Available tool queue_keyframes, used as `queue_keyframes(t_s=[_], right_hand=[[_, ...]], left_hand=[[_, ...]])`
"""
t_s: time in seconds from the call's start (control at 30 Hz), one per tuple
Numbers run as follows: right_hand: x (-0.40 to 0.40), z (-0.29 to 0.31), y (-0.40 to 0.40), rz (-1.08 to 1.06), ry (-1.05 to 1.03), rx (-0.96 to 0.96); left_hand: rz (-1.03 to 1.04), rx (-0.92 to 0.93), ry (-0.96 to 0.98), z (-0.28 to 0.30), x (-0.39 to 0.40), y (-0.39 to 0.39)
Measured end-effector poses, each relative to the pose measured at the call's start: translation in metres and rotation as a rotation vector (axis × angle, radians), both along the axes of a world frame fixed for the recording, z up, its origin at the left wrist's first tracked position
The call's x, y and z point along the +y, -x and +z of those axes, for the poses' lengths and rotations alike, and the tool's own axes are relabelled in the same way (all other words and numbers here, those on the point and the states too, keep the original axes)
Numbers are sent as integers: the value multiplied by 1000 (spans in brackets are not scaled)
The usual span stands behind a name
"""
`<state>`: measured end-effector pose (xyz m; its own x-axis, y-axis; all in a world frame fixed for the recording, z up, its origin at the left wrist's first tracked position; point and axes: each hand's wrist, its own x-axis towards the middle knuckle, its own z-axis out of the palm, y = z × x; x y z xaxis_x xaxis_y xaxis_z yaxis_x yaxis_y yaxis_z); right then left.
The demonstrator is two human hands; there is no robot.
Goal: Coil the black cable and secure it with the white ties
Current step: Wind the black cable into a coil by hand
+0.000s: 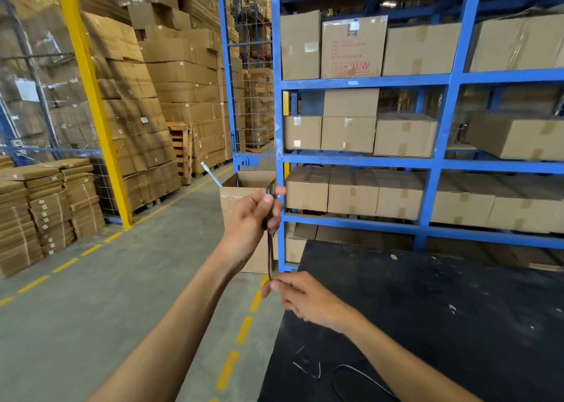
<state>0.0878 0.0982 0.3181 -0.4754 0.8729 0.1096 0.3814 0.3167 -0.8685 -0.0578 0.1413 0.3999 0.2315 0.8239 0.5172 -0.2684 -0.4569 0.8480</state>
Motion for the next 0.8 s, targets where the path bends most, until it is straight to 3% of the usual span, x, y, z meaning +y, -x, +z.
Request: queue_keyframes(t_s=[0.13,0.2,0.33,0.43,0.57,0.67,0.8], right_hand=[[-7,30,-13,-17,-203,19],[3,45,-28,-81,-348,-42],[15,72,-41,-115,-438,-67],[20,93,-43,-149,-463,14],[39,98,-49,-338,-509,85],[48,86,-43,-355,-494,71],[49,55,-26,-343,-446,127]], left_hand=[[398,469,-194,-21,10,3],[386,603,-202,-30,10,7],[280,656,-217,-33,0,2],[142,560,-96,-26,-6,-5],[-46,316,180,-15,-16,-2],[-204,88,320,-11,-23,3],[-400,-186,343,4,-23,10]])
